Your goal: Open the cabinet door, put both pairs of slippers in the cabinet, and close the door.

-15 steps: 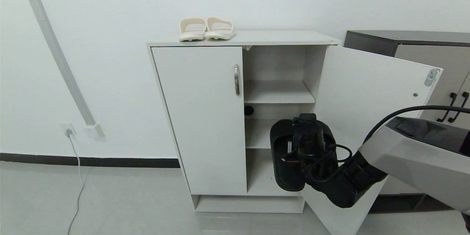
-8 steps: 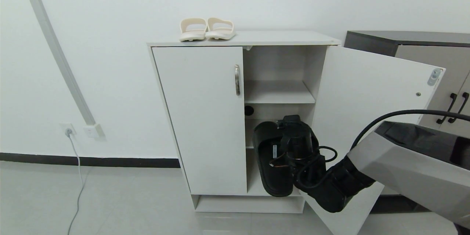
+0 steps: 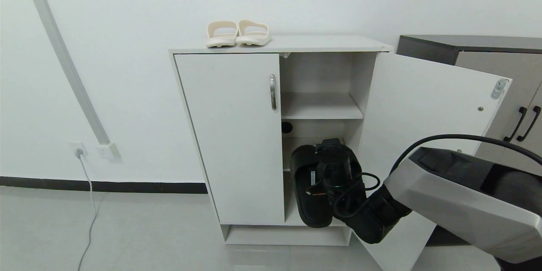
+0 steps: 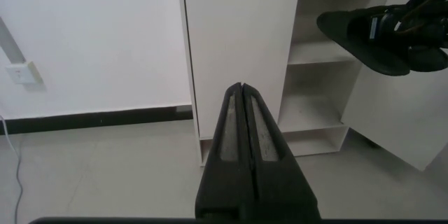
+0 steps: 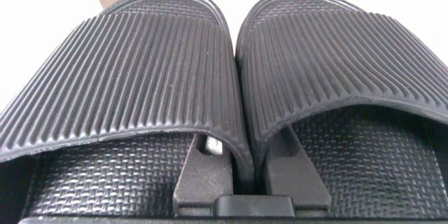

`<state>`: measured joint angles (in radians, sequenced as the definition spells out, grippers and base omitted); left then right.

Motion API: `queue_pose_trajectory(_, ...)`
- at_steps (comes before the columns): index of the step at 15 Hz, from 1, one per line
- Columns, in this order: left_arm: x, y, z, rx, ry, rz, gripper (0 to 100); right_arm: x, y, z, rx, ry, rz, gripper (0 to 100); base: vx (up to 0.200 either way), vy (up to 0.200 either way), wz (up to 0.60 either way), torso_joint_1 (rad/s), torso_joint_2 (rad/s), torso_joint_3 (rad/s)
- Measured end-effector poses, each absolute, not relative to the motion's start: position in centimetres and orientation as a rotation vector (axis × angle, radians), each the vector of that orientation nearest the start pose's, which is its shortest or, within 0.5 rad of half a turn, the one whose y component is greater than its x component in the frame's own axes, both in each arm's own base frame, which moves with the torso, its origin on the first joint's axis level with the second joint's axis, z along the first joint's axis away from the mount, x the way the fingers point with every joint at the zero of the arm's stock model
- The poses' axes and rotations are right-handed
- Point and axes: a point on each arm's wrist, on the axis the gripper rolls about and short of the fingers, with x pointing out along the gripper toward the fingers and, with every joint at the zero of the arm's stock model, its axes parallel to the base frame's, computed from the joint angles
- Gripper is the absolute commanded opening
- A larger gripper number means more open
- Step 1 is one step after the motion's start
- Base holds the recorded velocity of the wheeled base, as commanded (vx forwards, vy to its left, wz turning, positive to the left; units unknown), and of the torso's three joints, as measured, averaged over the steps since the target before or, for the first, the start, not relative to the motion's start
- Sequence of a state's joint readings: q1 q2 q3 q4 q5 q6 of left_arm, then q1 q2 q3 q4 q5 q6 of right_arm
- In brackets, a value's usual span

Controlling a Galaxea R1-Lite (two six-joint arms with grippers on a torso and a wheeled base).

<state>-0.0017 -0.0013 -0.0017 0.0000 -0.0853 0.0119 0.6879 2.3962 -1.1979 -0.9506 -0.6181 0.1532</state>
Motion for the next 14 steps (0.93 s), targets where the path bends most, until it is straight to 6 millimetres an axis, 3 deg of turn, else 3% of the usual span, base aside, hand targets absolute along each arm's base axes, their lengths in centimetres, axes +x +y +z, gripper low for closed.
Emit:
queue_pose_trajectory(6, -2.3, -0.2, 7.6, 0.012, -0.003, -0.087, 0, 35.6, 27.6, 3.7, -0.007, 0.213, 0.052, 0, 0.000, 0.000, 0.00, 0.000, 0.00, -0.015)
queue_pose_trajectory(14, -2.3, -0.2, 7.6, 0.012, -0.004, -0.088, 0, 35.8, 27.5, 3.0, -0.018, 0.222, 0.031, 0, 0.000, 0.000, 0.00, 0.002, 0.00, -0.178)
